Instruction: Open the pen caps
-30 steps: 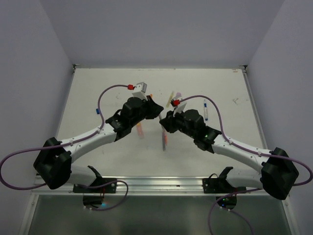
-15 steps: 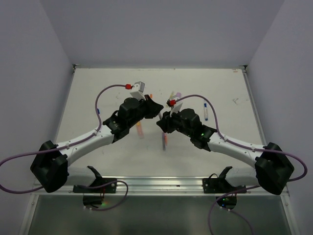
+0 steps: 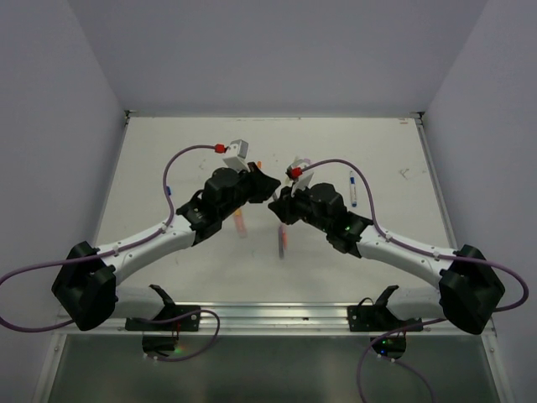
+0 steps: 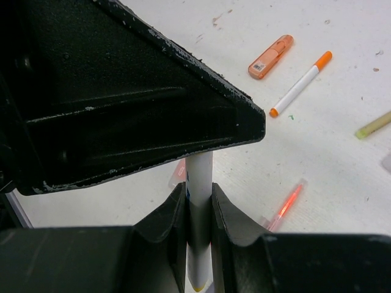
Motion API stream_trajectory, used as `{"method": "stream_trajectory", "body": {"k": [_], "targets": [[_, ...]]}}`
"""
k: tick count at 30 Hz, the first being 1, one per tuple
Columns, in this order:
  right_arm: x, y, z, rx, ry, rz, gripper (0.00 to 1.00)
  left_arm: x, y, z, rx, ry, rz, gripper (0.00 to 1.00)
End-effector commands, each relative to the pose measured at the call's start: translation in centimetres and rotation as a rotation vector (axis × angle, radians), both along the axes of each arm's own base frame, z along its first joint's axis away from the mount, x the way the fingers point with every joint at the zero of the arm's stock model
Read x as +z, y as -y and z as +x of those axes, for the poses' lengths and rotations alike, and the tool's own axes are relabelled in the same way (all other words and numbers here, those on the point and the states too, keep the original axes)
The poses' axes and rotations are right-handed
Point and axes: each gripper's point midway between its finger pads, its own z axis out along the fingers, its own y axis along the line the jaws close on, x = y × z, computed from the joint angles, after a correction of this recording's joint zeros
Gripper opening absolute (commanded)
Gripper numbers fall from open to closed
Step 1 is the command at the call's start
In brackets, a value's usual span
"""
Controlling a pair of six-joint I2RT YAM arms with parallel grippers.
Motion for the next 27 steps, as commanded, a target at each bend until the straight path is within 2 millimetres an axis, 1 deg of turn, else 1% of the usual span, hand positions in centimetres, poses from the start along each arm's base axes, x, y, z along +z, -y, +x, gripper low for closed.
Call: {"method": "stream_trajectory", "body": {"k": [1,2,3,4,5,7,8,9,12,15,20,27], "targets": [[0.3,0.0,-0.7,0.031,0.025,0.002,0.0,5.3,-0.8,1.8,0.071,0.125,-0.078,0.0],[-0.5,0.3,-1.0,0.037,0.013,-0.013,0.0,6.0,-1.1,2.2,0.082,0.137,-0.088,0.0],[-0.6,0.5,-1.2,0.036,0.009,-0.015,0.0,6.7,-1.7,2.9,0.108,0.152,-0.098,0.0],[-1.0,0.6,-1.4,0.041,0.007,-0.023,0.0,7.8,-2.2,3.5,0.134,0.171,-0.112,0.0],[-1.7,0.9,-1.7,0.041,-0.006,-0.037,0.0,8.6,-2.6,3.9,0.148,0.188,-0.124,0.0],[-2.3,1.1,-2.0,0.052,-0.015,-0.052,0.0,10.6,-3.8,5.2,0.199,0.228,-0.153,0.0],[-3.0,1.2,-2.3,0.054,-0.027,-0.064,0.0,11.6,-4.3,5.6,0.221,0.242,-0.185,0.0],[-3.3,1.3,-2.4,0.057,-0.033,-0.067,0.0,12.6,-5.3,6.2,0.25,0.26,-0.21,0.0],[-4.3,1.5,-2.9,0.066,-0.051,-0.084,0.0,15.3,-7.2,7.3,0.322,0.308,-0.275,0.0],[-5.2,1.7,-3.3,0.071,-0.062,-0.098,0.0,17.2,-8.6,8.0,0.388,0.344,-0.303,0.0],[-6.1,2.0,-3.9,0.076,-0.071,-0.108,0.0,19.1,-10.7,8.7,0.468,0.382,-0.337,0.0],[-6.9,2.2,-4.6,0.08,-0.076,-0.114,0.0,19.7,-12.9,9.4,0.551,0.382,-0.418,0.0]]}}
